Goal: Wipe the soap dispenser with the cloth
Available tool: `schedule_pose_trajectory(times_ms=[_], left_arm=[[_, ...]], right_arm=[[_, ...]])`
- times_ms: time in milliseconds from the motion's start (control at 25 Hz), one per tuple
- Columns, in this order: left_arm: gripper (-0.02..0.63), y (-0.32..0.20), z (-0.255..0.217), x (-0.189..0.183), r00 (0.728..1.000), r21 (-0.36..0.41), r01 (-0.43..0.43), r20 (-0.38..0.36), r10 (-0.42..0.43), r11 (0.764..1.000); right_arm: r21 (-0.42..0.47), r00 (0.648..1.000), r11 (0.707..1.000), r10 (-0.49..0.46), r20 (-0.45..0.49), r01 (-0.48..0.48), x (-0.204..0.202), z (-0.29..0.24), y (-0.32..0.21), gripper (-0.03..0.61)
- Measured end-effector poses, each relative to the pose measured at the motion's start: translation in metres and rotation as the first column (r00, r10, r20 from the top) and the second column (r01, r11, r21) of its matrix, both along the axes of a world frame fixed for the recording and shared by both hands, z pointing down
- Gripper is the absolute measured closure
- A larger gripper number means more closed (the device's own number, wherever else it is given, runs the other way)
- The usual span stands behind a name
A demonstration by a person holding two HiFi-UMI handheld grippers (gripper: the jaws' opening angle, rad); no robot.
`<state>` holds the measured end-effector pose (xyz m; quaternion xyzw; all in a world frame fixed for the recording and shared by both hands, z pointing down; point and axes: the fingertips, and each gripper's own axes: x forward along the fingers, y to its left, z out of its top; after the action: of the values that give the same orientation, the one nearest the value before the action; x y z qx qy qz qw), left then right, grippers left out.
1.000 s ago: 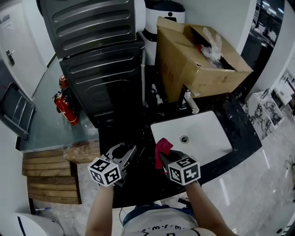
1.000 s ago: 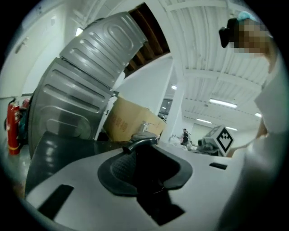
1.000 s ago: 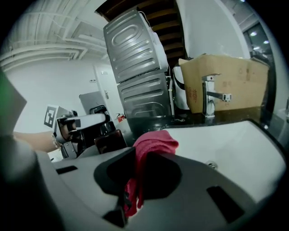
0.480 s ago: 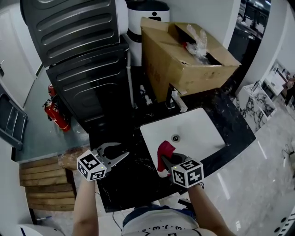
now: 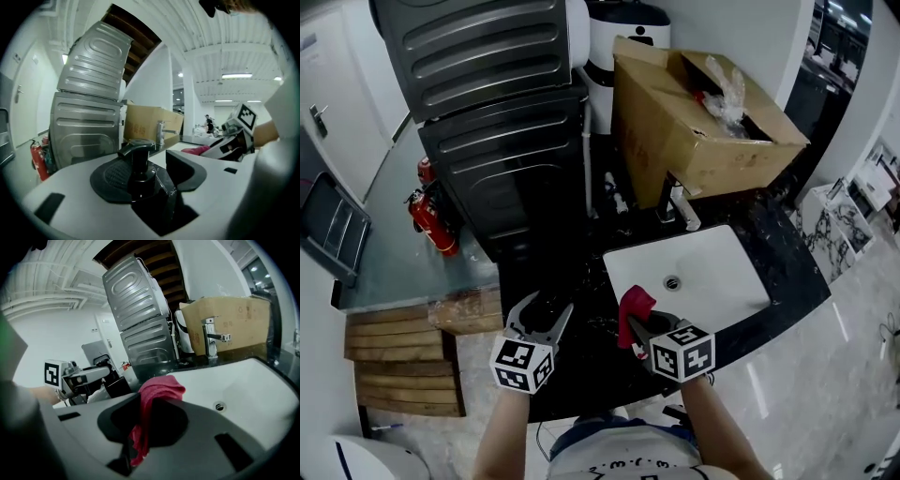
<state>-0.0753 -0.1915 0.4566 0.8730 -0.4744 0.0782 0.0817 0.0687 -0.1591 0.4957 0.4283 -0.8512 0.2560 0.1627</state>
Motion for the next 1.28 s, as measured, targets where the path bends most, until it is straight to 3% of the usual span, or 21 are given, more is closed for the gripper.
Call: schedule_pose_trajectory(times_ms=[80, 160, 320, 440, 600, 800, 880, 960, 1040, 1160, 1280], left_arm=[[0.390, -0.002, -0.001, -0.005, 0.996, 0.003, 0.086, -0.020, -0.086, 0.996], [0.499, -0.004, -0.001, -0.009, 0.993, -0.004, 0.109, -0.035, -0.109, 0.994], [0.500, -0.002, 0.000, 0.002, 0.999, -0.006, -0.030, -0.042, 0.030, 1.000], [0.500, 0.000, -0.001, 0.019, 0.984, 0.008, -0.171, -0.048, 0.171, 0.985], [0.499, 0.006, -0.001, 0.049, 0.927, 0.018, -0.372, -0.053, 0.372, 0.928], [0.499, 0.013, 0.000, 0.074, 0.805, 0.007, -0.591, -0.054, 0.590, 0.807], [0.497, 0.014, 0.000, 0.076, 0.758, -0.006, -0.651, -0.059, 0.649, 0.759], [0.497, 0.015, 0.000, 0.077, 0.725, -0.013, -0.687, -0.063, 0.685, 0.726], [0.495, 0.015, -0.001, 0.077, 0.710, -0.012, -0.703, -0.069, 0.701, 0.711], [0.494, 0.015, -0.002, 0.078, 0.704, -0.010, -0.709, -0.069, 0.706, 0.706], [0.484, 0.016, -0.001, 0.080, 0.732, -0.012, -0.681, -0.046, 0.680, 0.732]], right_arm=[[0.002, 1.000, 1.000, -0.016, 0.006, 0.016, -0.007, -0.001, 0.002, 0.529], [0.003, 1.000, 1.000, -0.024, 0.007, 0.024, -0.010, -0.002, 0.004, 0.529], [0.006, 1.000, 1.000, -0.020, 0.017, 0.020, -0.008, -0.003, 0.005, 0.529], [0.011, 1.000, 1.000, -0.014, 0.026, 0.014, -0.006, -0.006, 0.006, 0.529], [0.011, 1.000, 1.000, -0.002, 0.028, 0.001, -0.001, -0.007, 0.006, 0.529], [0.035, 0.999, 0.999, -0.013, 0.046, 0.011, -0.001, -0.013, 0.008, 0.529], [0.076, 0.996, 0.997, -0.039, 0.081, 0.033, -0.007, -0.022, 0.008, 0.529], [0.108, 0.990, 0.993, -0.070, 0.124, 0.057, -0.017, -0.032, 0.006, 0.529], [0.115, 0.988, 0.990, -0.097, 0.123, 0.083, -0.029, -0.036, 0.000, 0.529], [0.069, 0.993, 0.991, -0.115, -0.010, 0.115, -0.039, -0.021, -0.008, 0.529], [0.035, 0.992, 0.994, -0.105, -0.064, 0.108, -0.041, -0.012, -0.010, 0.529]])
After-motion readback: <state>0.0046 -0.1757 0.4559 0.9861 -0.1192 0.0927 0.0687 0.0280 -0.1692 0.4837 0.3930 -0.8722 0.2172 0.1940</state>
